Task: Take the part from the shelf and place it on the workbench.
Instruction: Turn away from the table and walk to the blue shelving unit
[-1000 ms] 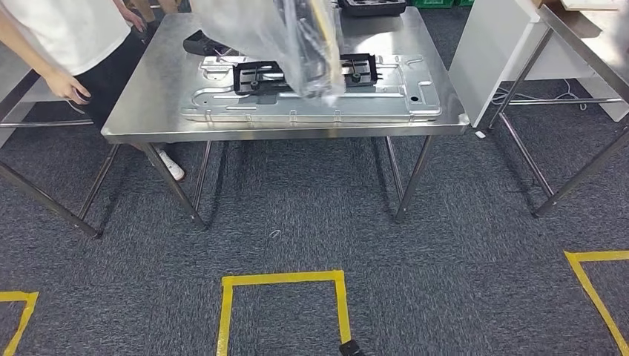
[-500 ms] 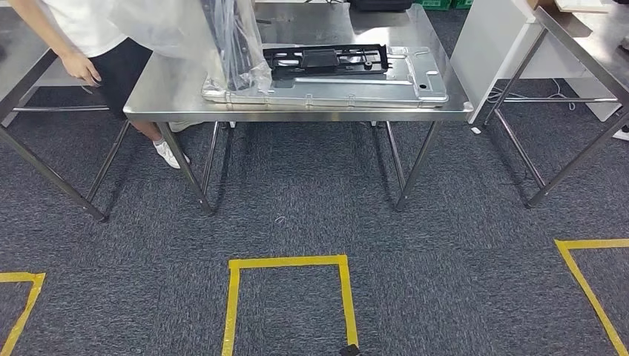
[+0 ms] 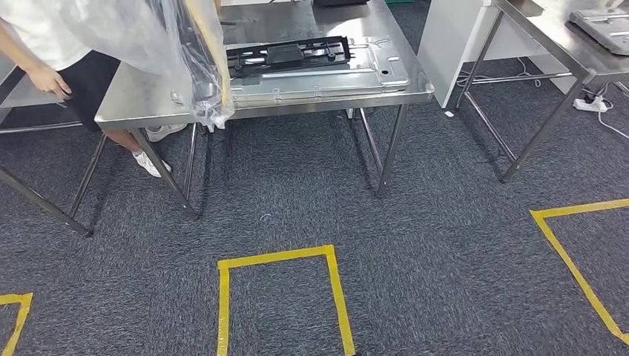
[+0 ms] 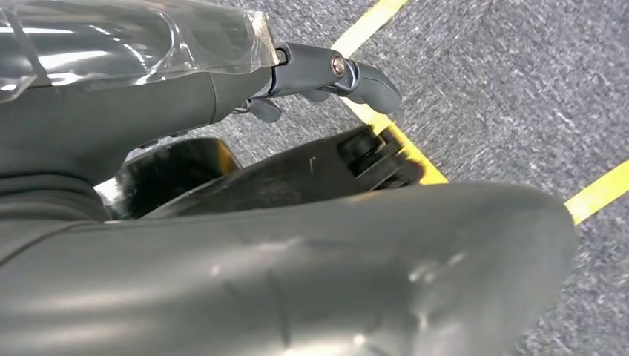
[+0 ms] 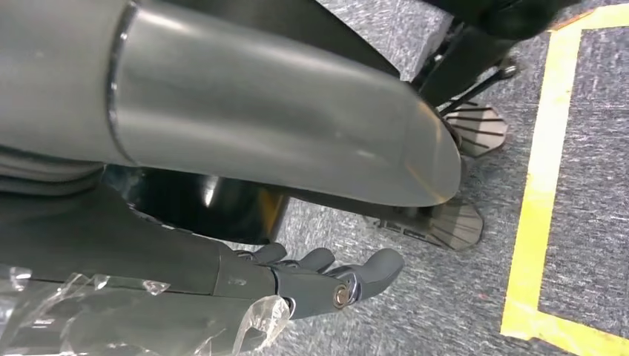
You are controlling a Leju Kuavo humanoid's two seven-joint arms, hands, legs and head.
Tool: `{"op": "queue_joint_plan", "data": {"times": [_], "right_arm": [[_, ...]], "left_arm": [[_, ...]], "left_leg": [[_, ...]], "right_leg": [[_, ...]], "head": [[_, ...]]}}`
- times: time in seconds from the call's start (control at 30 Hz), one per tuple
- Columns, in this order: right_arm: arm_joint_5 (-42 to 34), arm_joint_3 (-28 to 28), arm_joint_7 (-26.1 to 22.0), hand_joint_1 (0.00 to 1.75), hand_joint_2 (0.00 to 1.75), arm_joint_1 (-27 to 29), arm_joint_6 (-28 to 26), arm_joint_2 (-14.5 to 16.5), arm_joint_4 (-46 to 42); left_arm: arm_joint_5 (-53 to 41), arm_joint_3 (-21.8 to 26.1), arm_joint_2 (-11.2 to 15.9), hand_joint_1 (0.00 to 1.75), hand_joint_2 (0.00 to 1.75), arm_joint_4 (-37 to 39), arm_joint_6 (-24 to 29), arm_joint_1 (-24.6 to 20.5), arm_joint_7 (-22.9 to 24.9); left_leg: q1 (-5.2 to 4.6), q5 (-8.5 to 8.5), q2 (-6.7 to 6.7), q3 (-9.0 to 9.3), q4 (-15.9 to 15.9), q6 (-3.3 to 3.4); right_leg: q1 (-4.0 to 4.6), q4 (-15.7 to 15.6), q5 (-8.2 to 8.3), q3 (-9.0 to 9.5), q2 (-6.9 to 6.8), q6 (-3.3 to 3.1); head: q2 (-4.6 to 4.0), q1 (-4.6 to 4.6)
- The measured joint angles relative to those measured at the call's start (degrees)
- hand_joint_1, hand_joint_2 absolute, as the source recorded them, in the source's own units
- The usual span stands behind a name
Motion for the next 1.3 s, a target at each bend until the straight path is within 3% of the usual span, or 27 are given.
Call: {"op": "queue_joint_plan", "data": {"times": [0.07, 0.13, 0.2, 0.27, 0.33, 0.4, 0.43, 0.47, 0.5, 0.57, 0.63, 0.67, 0.73, 0.8, 0.9, 0.93, 0.97, 1.0, 1.03, 1.1, 1.13, 1.17, 1.23, 1.3], "right_arm": [[-0.1, -0.1, -0.2, 0.00, 0.00, 0.0, 0.0, 0.1, 0.0], [-0.2, -0.2, -0.2, 0.00, 0.00, -0.1, 0.1, 0.2, 0.1], [0.2, -0.3, 0.1, 0.00, 0.00, -0.1, 0.1, 0.3, 0.2], [1.3, -0.4, 0.9, 0.00, 0.00, 0.0, 0.1, 0.4, 0.3], [2.5, -0.3, 1.8, 0.00, 0.00, -0.1, 0.0, 0.4, 0.4], [3.4, -0.3, 2.5, 0.00, 0.00, -0.2, 0.0, 0.4, 0.5], [3.7, -0.2, 2.8, 0.00, 0.00, -0.3, 0.0, 0.4, 0.5], [3.7, -0.1, 3.0, 0.00, 0.00, -0.2, 0.0, 0.4, 0.5], [3.6, -0.1, 3.2, 0.00, 0.00, -0.2, -0.1, 0.4, 0.5], [3.0, 0.0, 3.3, 0.00, 0.00, -0.2, -0.5, 0.4, 0.6], [1.8, 0.0, 2.9, 0.00, 0.00, -0.2, -1.0, 0.4, 0.8], [1.1, -0.1, 2.5, 0.00, 0.00, -0.1, -1.1, 0.3, 0.8], [-0.1, -0.1, 1.9, 0.00, 0.00, 0.0, -1.2, 0.3, 0.8], [-0.7, -0.1, 1.8, 0.00, 0.00, 0.0, -1.1, 0.4, 0.8], [-1.3, -0.2, 2.4, 0.00, 0.00, -0.1, -0.7, 0.4, 0.8], [-1.5, -0.2, 2.6, 0.00, 0.00, -0.1, -0.7, 0.4, 0.9], [-1.8, -0.2, 2.9, 0.00, 0.00, -0.1, -0.8, 0.4, 0.9], [-2.0, -0.3, 3.0, 0.00, 0.00, -0.1, -0.8, 0.4, 0.9], [-2.1, -0.3, 3.1, 0.00, 0.00, 0.0, -0.9, 0.4, 0.9], [-2.1, -0.3, 3.2, 0.00, 0.00, -0.1, -0.9, 0.4, 1.0], [-2.1, -0.3, 3.3, 0.00, 0.00, -0.1, -0.9, 0.4, 1.0], [-2.1, -0.3, 3.3, 0.00, 0.00, -0.2, -0.8, 0.4, 1.0], [-1.8, -0.3, 3.4, 0.00, 0.00, -0.1, -0.8, 0.3, 1.0], [-1.5, -0.3, 3.2, 0.00, 0.00, 0.0, -1.0, 0.2, 1.1]], "left_arm": [[-0.1, 0.0, 0.0, 0.00, 0.00, 0.0, 0.0, -0.1, 0.4], [-0.2, 0.0, 0.0, 0.00, 0.00, 0.0, 0.0, -0.1, 0.7], [-0.1, -0.1, 0.0, 0.00, 0.00, 0.0, 0.1, -0.1, 0.8], [0.0, -0.1, 0.0, 0.00, 0.00, 0.0, 0.1, -0.2, 1.2], [0.1, -0.1, 0.0, 0.00, 0.00, 0.0, 0.1, -0.2, 1.8], [0.1, -0.1, 0.0, 0.00, 0.00, 0.0, -0.4, -0.1, 2.5], [0.1, -0.1, 0.0, 0.00, 0.00, 0.0, -0.7, 0.0, 2.9], [0.0, -0.2, 0.0, 0.00, 0.00, 0.0, -1.0, 0.0, 3.3], [-0.1, -0.2, 0.0, 0.00, 0.00, 0.0, -1.4, 0.0, 3.6], [-0.5, -0.5, 0.0, 0.00, 0.00, 0.0, -2.1, -0.1, 4.3], [-1.3, -0.9, 0.1, 0.00, 0.00, 0.0, -2.8, -0.2, 5.1], [-1.8, -1.2, 0.2, 0.00, 0.00, 0.0, -3.1, -0.2, 5.6], [-2.6, -1.7, 0.3, 0.00, 0.00, 0.0, -3.4, -0.3, 6.2], [-3.3, -2.3, 0.5, 0.00, 0.00, 0.0, -3.1, -0.4, 6.3], [-4.1, -3.1, 0.6, 0.00, 0.00, 0.0, -1.8, -0.3, 5.2], [-4.4, -3.4, 0.7, 0.00, 0.00, 0.0, -1.4, -0.2, 4.8], [-4.5, -3.7, 0.7, 0.00, 0.00, 0.0, -1.1, -0.2, 4.3], [-4.7, -4.0, 0.7, 0.00, 0.00, 0.0, -0.9, -0.2, 4.0], [-4.9, -4.2, 0.8, 0.00, 0.00, 0.0, -0.8, -0.3, 3.7], [-5.4, -4.6, 0.8, 0.00, 0.00, 0.0, -0.6, -0.3, 3.3], [-5.6, -4.8, 0.8, 0.00, 0.00, 0.0, -0.5, -0.4, 3.3], [-5.8, -5.1, 0.8, 0.00, 0.00, 0.0, -0.4, -0.4, 3.2], [-5.9, -5.6, 0.7, 0.00, 0.00, 0.0, -0.3, -0.4, 3.1], [-5.6, -5.8, 0.7, 0.00, 0.00, 0.0, -0.2, -0.6, 3.0]], "left_leg": [[0.32, 3.40, -1.15, 5.29, -8.9, -0.12], [0.37, 4.55, -2.50, 8.14, -14.3, 0.05], [0.34, 4.34, -2.58, 7.98, -15.1, 0.71], [0.46, 4.55, -1.93, 7.57, -15.4, 1.71], [0.44, 4.93, -1.06, 7.25, -15.5, 2.56], [0.16, 5.13, -0.05, 6.89, -15.5, 3.00], [0.04, 5.20, 0.48, 6.76, -15.5, 3.09], [-0.06, 5.24, 0.97, 6.68, -15.5, 3.13], [-0.13, 5.27, 1.41, 6.68, -15.4, 3.13], [-0.36, 5.28, 2.15, 6.81, -15.3, 3.04], [-0.78, 5.29, 2.93, 6.69, -15.1, 2.69], [-0.96, 5.31, 3.44, 6.56, -15.0, 2.44], [-0.93, 5.25, 4.24, 6.34, -14.8, 1.84], [-0.65, 3.29, 2.97, 5.36, -12.2, 1.10], [-0.37, -2.93, 0.49, 0.59, -0.7, 0.43], [-0.36, -3.97, 0.26, -0.68, 2.4, 0.37], [-0.36, -3.89, 0.13, -1.02, 3.5, 0.39], [-0.36, -2.64, -0.03, -0.16, 2.0, 0.49], [-0.35, -0.59, -0.50, 1.71, -1.7, 0.68], [-0.24, 3.08, -2.98, 5.85, -10.5, 1.24], [-0.21, 3.94, -4.10, 7.00, -13.2, 1.47], [-0.22, 4.12, -4.78, 7.37, -14.5, 1.66], [-0.23, 4.19, -4.13, 7.18, -14.7, 2.07], [-0.05, 4.51, -3.11, 7.13, -15.0, 2.63]], "right_leg": [[-0.11, 0.3, 0.15, -0.39, 0.97, 0.42], [-0.07, 0.8, 0.33, -0.94, 1.77, 1.04], [-0.02, 1.1, 0.71, -1.70, 2.45, 1.80], [-0.10, 2.4, -0.09, -2.76, 1.80, 2.39], [-0.18, 8.1, -3.46, -5.38, 0.23, 2.79], [-0.19, 16.7, -7.29, -9.16, -0.44, 3.08], [-0.20, 19.4, -8.04, -10.25, -0.52, 3.14], [-0.20, 19.8, -7.66, -10.19, -0.60, 3.11], [-0.19, 17.7, -6.26, -8.90, -0.82, 3.00], [-0.06, 9.1, -2.58, -4.15, -2.72, 2.58], [0.30, 2.9, -0.81, -1.18, -4.59, 2.04], [0.47, 1.9, -0.74, -1.02, -4.77, 1.76], [0.45, 1.8, -0.40, -1.50, -3.63, 1.10], [0.25, 1.7, 0.11, -1.80, -2.65, 0.33], [0.24, 1.7, 0.70, -2.44, -1.23, -0.38], [0.28, 1.7, 0.84, -2.63, -0.64, -0.41], [0.30, 1.8, 0.96, -2.75, 0.00, -0.38], [0.31, 1.8, 1.06, -2.79, 0.64, -0.30], [0.30, 1.8, 1.14, -2.78, 1.30, -0.19], [0.39, 2.0, 1.27, -2.98, 2.49, 0.09], [0.44, 2.1, 1.37, -3.27, 3.04, 0.30], [0.45, 2.2, 1.51, -3.65, 3.55, 0.57], [0.40, 2.4, 1.77, -4.30, 4.43, 1.19], [0.36, 4.1, 0.63, -5.22, 3.13, 1.82]], "head": [[0.00, -0.01], [0.00, -0.01], [0.00, 0.02], [-0.01, 0.10], [-0.01, 0.28], [0.00, 0.39], [0.00, 0.42], [0.00, 0.43], [0.00, 0.44], [0.00, 0.46], [0.00, 0.43], [0.00, 0.39], [0.00, 0.32], [0.00, 0.24], [0.00, 0.11], [0.00, 0.09], [0.00, 0.07], [0.00, 0.07], [0.00, 0.06], [0.00, 0.06], [0.00, 0.07], [0.00, 0.09], [0.00, 0.11], [0.00, 0.21]]}}
